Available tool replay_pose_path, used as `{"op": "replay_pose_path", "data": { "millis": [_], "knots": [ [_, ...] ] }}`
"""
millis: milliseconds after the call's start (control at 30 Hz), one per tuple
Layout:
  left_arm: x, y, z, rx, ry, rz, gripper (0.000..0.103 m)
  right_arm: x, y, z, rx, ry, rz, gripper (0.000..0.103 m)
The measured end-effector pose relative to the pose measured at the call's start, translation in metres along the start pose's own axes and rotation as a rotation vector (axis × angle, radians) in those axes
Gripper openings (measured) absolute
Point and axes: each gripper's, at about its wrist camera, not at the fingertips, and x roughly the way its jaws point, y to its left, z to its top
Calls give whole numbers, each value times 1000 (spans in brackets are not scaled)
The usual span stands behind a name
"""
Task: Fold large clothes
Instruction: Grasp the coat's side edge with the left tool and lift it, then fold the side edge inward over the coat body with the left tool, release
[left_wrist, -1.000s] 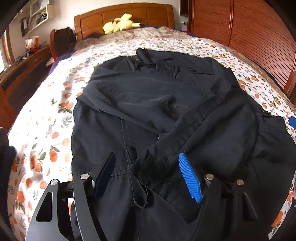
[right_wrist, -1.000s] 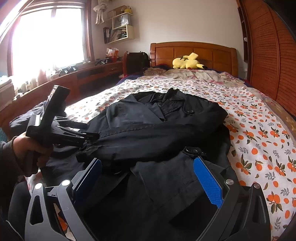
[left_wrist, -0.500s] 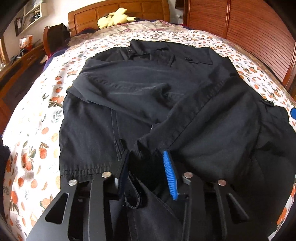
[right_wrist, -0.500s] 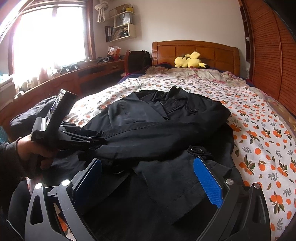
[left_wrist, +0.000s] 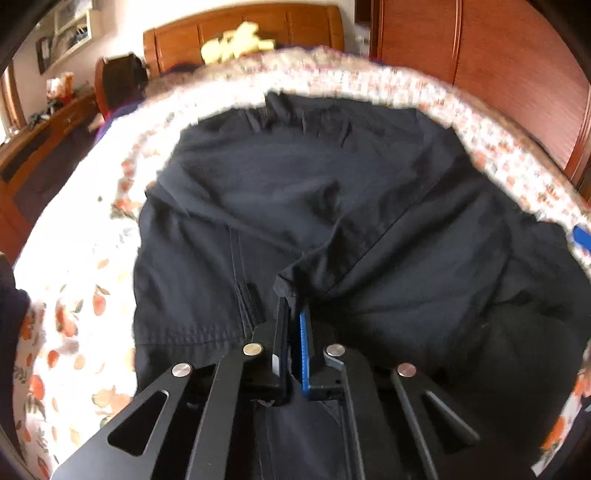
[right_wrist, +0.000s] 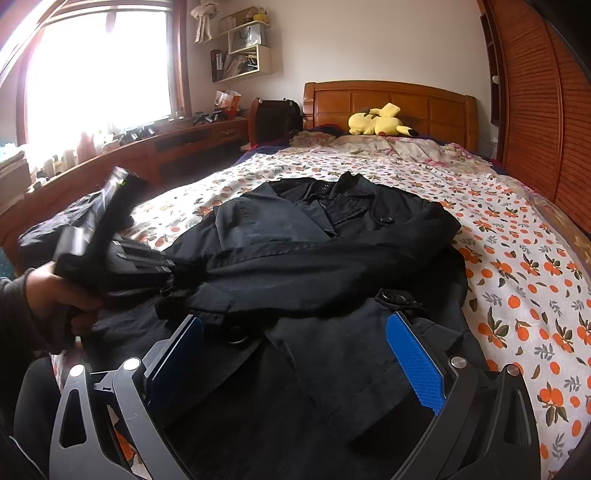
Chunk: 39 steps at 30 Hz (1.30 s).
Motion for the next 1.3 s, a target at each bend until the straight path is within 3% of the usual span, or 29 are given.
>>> {"op": "replay_pose_path", "data": {
  "millis": [133,300,533,767,1000,1100,1133,1167,1200,1300],
  "knots": [
    [-56,0,15,-16,-127,-19,5,1,0,0,-1,2,-1,96],
    [-119,-4,29,7,-253,10,5,3,-1,-1,-3,2,-4,96],
    [-169,5,27,5,-329,109,5,4,0,-1,-8,5,-13,96],
    [-150,45,10,-47,-237,220,5,5,-1,-3,-6,11,-24,96],
    [-101,62,-22,-72,-116,227,5,5,-2,-4,-1,13,-24,96],
    [-97,65,-28,-88,-129,223,15,5,-2,-3,-3,15,-25,96],
    [-98,65,-29,-88,-135,230,39,6,0,-3,-4,16,-25,96],
    [-101,64,-31,-85,-151,235,54,6,0,-3,-4,17,-25,96],
    [-103,62,-30,-82,-171,233,77,6,0,-3,-4,17,-25,96],
    [-108,56,-34,-57,-198,214,81,6,1,-4,-5,17,-25,96]
  ]
}}
